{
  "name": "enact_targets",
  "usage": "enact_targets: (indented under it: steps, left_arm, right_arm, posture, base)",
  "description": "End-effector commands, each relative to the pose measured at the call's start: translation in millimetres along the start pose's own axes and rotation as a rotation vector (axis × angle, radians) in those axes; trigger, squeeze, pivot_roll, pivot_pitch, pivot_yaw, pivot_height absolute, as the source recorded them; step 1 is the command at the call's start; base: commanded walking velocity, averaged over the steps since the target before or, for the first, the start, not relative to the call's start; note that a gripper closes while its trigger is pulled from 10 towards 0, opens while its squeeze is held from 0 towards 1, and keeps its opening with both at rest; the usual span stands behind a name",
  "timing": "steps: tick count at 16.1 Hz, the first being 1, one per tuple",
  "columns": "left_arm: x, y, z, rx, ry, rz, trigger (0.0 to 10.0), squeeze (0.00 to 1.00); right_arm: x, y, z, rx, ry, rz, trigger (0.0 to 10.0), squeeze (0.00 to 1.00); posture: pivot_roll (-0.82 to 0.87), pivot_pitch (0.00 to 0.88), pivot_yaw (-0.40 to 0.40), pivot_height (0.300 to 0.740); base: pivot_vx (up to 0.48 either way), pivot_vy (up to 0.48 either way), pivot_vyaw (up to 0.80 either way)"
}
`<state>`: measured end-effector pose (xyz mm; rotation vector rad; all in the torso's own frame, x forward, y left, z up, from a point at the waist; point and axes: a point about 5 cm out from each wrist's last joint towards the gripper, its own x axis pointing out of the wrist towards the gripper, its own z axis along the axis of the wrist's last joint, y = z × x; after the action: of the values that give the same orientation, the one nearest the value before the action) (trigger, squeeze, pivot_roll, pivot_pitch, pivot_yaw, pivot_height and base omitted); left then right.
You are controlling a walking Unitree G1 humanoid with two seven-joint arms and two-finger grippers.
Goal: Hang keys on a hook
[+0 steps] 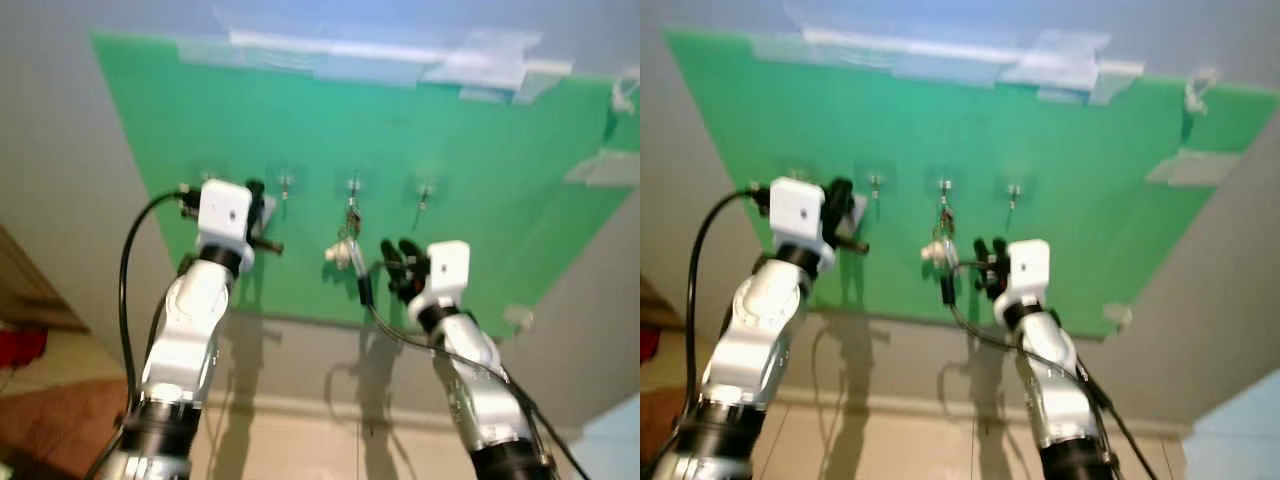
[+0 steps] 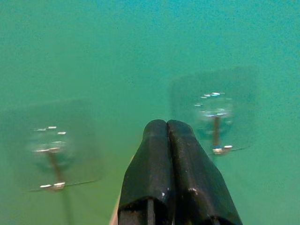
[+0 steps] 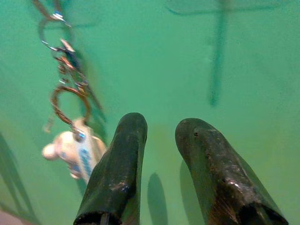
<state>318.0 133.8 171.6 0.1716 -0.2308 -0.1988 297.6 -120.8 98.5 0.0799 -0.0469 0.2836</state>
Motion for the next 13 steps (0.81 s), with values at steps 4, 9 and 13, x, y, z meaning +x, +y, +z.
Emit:
enact_targets:
  steps: [4, 9, 13]
  left_arm:
    - [5.9, -8.9, 2.7, 0.007, 0.019, -0.037, 0.0, 0.00]
    - [9.5, -9.7, 2.0, 0.039, 0.029, -0.031, 0.0, 0.00]
    - [15.7, -11.8, 6.1, 0.046, 0.016, -0.046, 0.0, 0.00]
  right_arm:
    - [-4.6, -4.7, 0.4, -0.005, 0.008, -0.016, 10.0, 0.00]
    - [-5.8, -4.2, 0.6, -0.008, 0.010, -0.016, 10.0, 0.00]
    - [-6.8, -3.6, 1.5, -0.009, 0.010, -0.019, 10.0, 0.00]
  posture:
    - [-0.05, 0.000, 0.002, 0.740]
    - [-0.06, 0.000, 0.006, 0.740]
    - [-0.07, 0.000, 0.016, 0.740]
  base:
    - [0.000, 0.000, 0.00]
    - [0.000, 0.000, 0.00]
    - [0.000, 0.000, 0.00]
